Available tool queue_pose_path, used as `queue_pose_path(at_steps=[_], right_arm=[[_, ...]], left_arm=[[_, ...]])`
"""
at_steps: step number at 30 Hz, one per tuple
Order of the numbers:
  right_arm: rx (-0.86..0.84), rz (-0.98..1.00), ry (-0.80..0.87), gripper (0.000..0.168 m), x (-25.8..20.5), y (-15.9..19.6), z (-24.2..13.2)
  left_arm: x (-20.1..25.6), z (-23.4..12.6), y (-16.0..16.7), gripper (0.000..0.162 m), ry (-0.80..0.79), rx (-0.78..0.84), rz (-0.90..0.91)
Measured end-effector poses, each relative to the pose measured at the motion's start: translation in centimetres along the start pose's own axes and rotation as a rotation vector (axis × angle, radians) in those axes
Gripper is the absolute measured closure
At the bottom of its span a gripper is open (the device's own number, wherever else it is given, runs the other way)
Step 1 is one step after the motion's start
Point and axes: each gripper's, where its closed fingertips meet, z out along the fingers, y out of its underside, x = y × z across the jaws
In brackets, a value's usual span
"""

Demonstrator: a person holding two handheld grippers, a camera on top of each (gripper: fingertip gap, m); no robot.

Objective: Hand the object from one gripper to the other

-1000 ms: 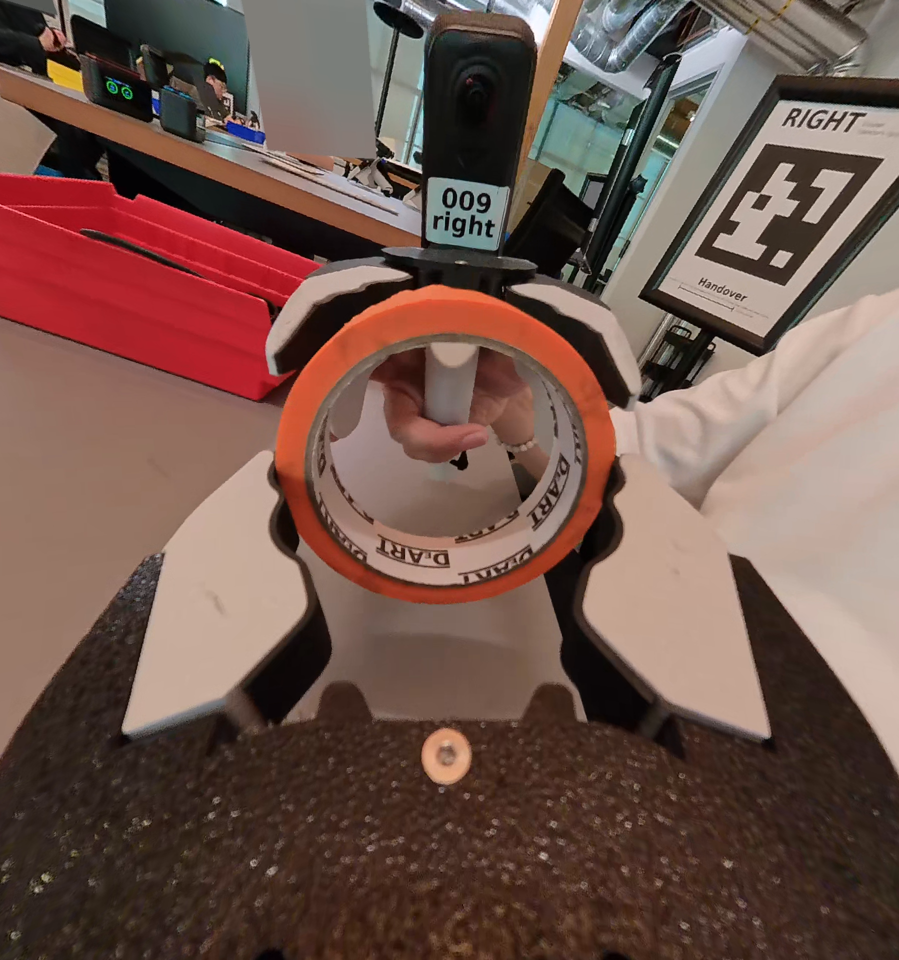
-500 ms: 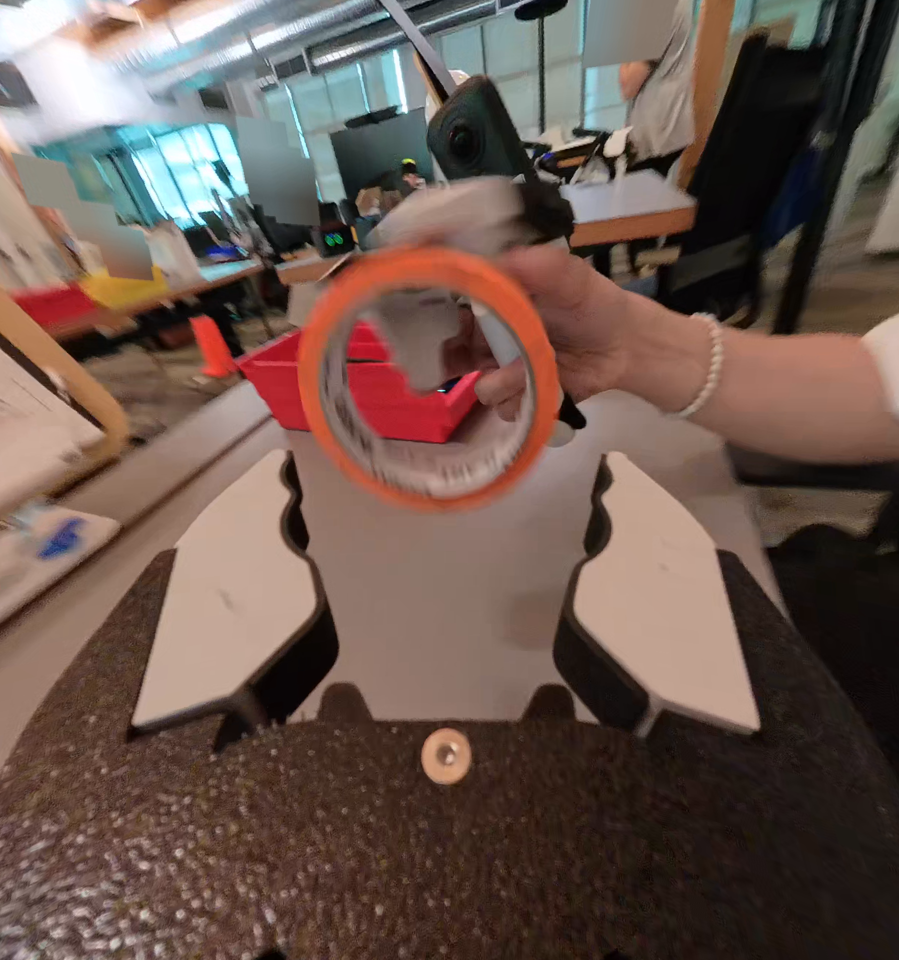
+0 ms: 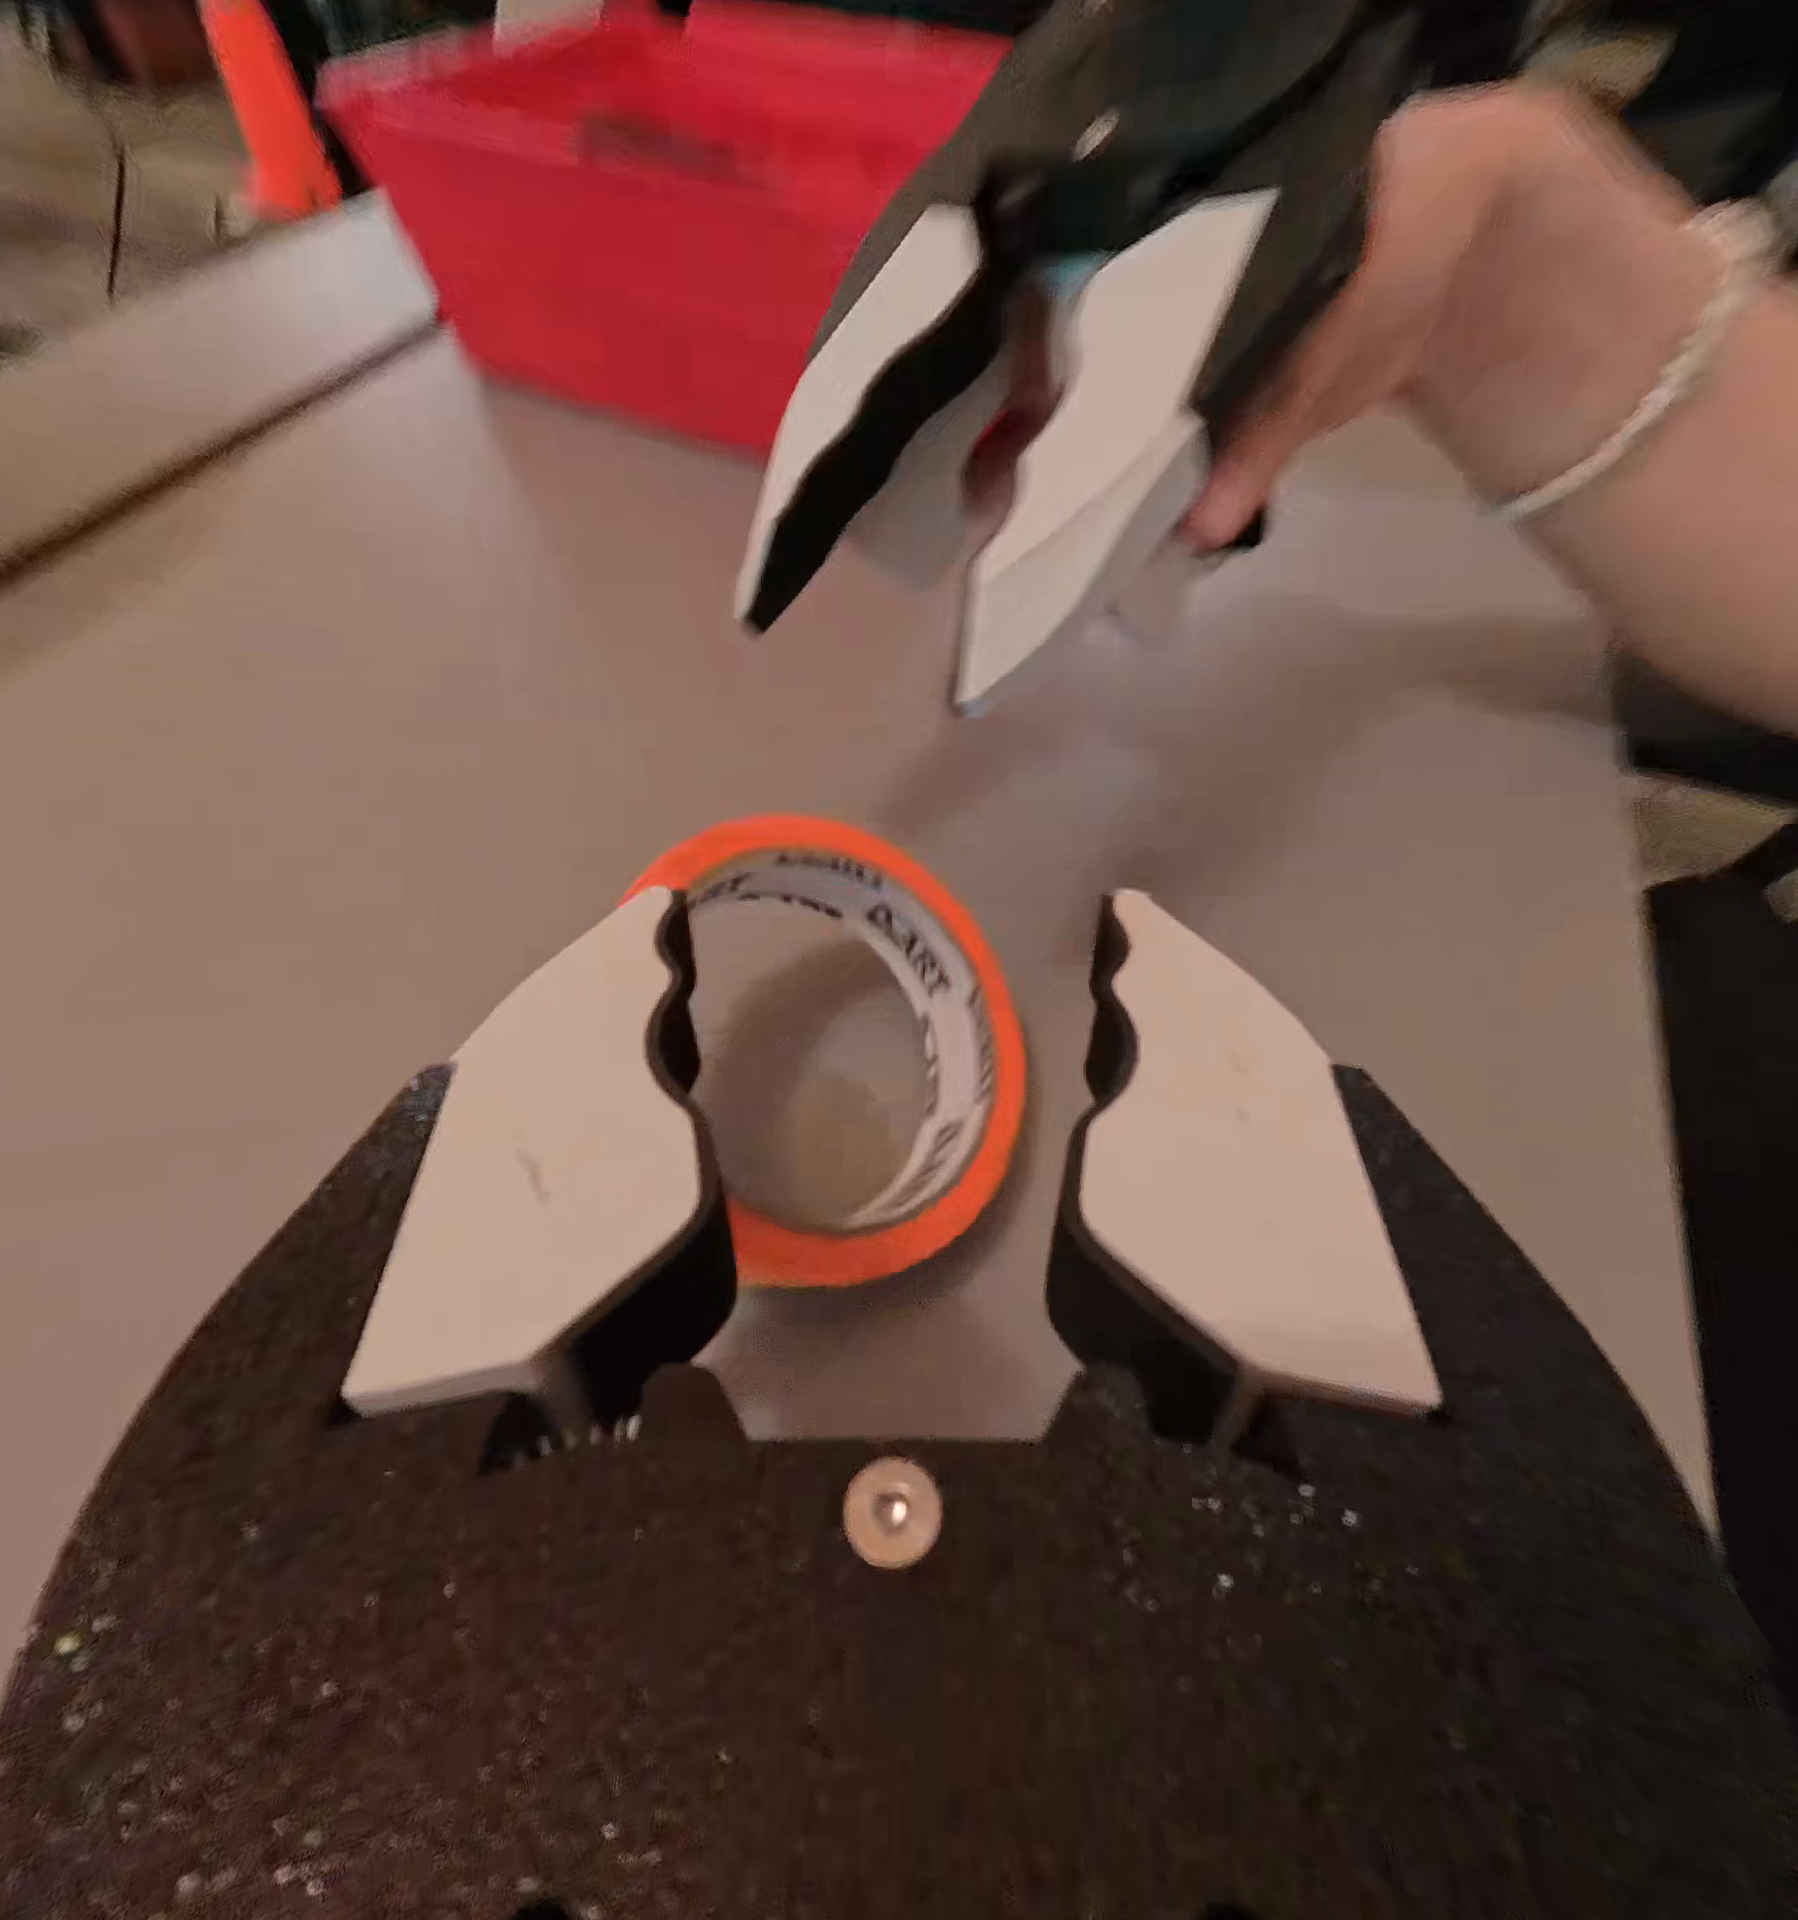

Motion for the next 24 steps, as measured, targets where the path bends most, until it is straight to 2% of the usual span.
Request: queue_pose_path(at_steps=[2,5,7,9,11,17,21,24], right_arm=[[-0.049,0.021,0.004,0.111,0.5,1.4,0.9],[-0.087,0.021,0.054,0.110,1.4,2.0,1.4],[-0.105,-0.015,0.054,0.110,1.1,2.3,1.3],[-0.136,-0.049,0.054,0.110,0.9,2.8,1.3],[-0.166,-0.087,0.068,0.110,0.9,3.2,1.4],[-0.157,-0.119,0.031,0.110,-0.2,2.9,1.5],[-0.162,-0.166,0.063,0.108,0.5,3.0,1.2],[-0.093,-0.216,0.058,0.100,0.2,1.9,1.0]], left_arm=[[-1.5,0.3,2.2,0.082,-0.066,-0.115,-0.024],[-1.3,0.4,4.2,0.076,-0.062,-0.221,0.049],[-2.3,0.2,4.9,0.068,-0.147,-0.289,0.109],[-4.4,-0.3,5.2,0.055,-0.297,-0.341,0.106],[-5.3,-0.1,5.6,0.045,-0.351,-0.360,0.078],[-4.4,2.0,8.1,0.035,-0.211,-0.426,-0.067],[-4.5,2.0,8.0,0.046,-0.202,-0.415,-0.059],[-4.8,1.7,7.7,0.049,-0.202,-0.381,-0.091]])
